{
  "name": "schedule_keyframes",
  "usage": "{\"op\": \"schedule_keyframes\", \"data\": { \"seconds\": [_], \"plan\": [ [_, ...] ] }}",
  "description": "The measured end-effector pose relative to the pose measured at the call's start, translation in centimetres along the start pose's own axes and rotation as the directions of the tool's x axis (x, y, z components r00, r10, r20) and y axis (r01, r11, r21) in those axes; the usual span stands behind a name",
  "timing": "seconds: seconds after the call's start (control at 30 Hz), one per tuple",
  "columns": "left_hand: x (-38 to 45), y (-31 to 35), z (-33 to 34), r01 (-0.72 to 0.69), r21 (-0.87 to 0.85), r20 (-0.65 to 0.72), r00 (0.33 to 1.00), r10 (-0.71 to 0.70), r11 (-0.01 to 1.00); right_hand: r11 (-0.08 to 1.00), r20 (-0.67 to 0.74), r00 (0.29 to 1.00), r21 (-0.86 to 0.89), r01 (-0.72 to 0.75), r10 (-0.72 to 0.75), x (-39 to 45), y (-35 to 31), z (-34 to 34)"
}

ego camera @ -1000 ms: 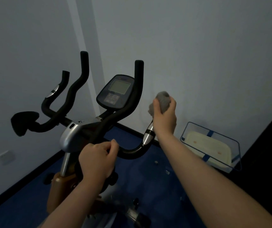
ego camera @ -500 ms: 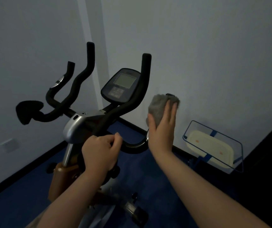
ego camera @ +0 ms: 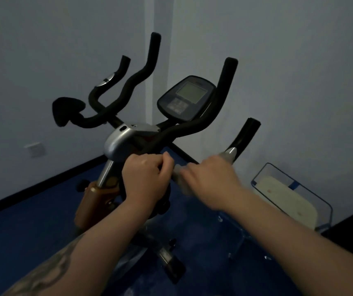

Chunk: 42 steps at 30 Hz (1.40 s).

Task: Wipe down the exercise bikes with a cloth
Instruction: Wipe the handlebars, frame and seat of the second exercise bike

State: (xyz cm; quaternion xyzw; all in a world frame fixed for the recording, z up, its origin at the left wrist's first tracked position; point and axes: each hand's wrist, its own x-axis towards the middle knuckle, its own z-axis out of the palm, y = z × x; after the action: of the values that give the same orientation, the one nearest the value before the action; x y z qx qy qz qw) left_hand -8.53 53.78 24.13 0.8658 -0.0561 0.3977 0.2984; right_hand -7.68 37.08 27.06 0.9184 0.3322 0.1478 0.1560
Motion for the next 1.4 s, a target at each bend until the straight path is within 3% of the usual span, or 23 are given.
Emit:
{"op": "schedule_keyframes", "data": {
  "seconds": [0.13, 0.3, 0.37, 0.57, 0.67, 0.77, 0.97, 1.03, 1.17, 1.3, 1.4],
  "plan": [
    [-0.1, -0.1, 0.2, 0.050, -0.045, -0.109, 0.993, -0.054, 0.998, 0.985, 0.121, 0.983, 0.086, -0.148, 0.137, 3.7, -2.5, 0.4],
    [-0.4, -0.1, -0.2, 0.118, 0.039, -0.126, 0.986, -0.113, 0.992, 0.995, 0.079, 0.992, -0.024, 0.099, -0.097, 1.3, -1.4, 0.4],
    [-0.5, -0.2, -0.2, 0.149, 0.089, -0.126, 0.982, -0.137, 0.985, 0.994, 0.124, 0.988, -0.036, 0.100, -0.095, 1.3, -1.7, 0.8],
    [-0.2, 0.0, -0.1, 0.229, 0.159, -0.126, 0.969, -0.211, 0.960, 0.940, 0.425, 0.905, 0.318, -0.122, -0.026, 8.3, -0.5, 1.0],
    [-0.4, -0.2, -0.1, 0.263, 0.164, -0.139, 0.960, -0.241, 0.951, 0.940, 0.315, 0.947, 0.336, -0.055, -0.057, 7.6, -0.9, 0.8],
    [-0.5, -0.4, 0.0, 0.276, 0.230, -0.117, 0.960, -0.256, 0.933, 0.977, 0.237, 0.957, 0.166, 0.131, -0.169, 4.6, -0.4, 0.6],
    [-0.4, -0.6, 0.2, 0.259, 0.209, -0.127, 0.963, -0.236, 0.943, 0.986, 0.317, 0.934, 0.090, 0.144, -0.165, 5.3, -0.7, 0.3],
    [-0.3, -0.6, 0.1, 0.256, 0.188, -0.130, 0.964, -0.234, 0.948, 0.981, 0.339, 0.924, 0.135, 0.140, -0.178, 6.2, -1.0, 0.0],
    [-0.7, -0.5, -0.1, 0.263, 0.129, -0.133, 0.960, -0.246, 0.956, 0.919, 0.317, 0.933, 0.393, 0.034, -0.170, 6.6, -0.4, -0.8],
    [-0.8, -0.5, -0.3, 0.253, 0.103, -0.133, 0.962, -0.238, 0.962, 0.975, 0.327, 0.944, 0.221, -0.025, -0.050, 3.7, -0.4, 0.1],
    [-0.8, -0.7, -0.2, 0.244, 0.116, -0.133, 0.964, -0.228, 0.963, 0.985, 0.372, 0.926, 0.175, -0.004, -0.063, 4.1, -0.3, 0.0]
  ]
}}
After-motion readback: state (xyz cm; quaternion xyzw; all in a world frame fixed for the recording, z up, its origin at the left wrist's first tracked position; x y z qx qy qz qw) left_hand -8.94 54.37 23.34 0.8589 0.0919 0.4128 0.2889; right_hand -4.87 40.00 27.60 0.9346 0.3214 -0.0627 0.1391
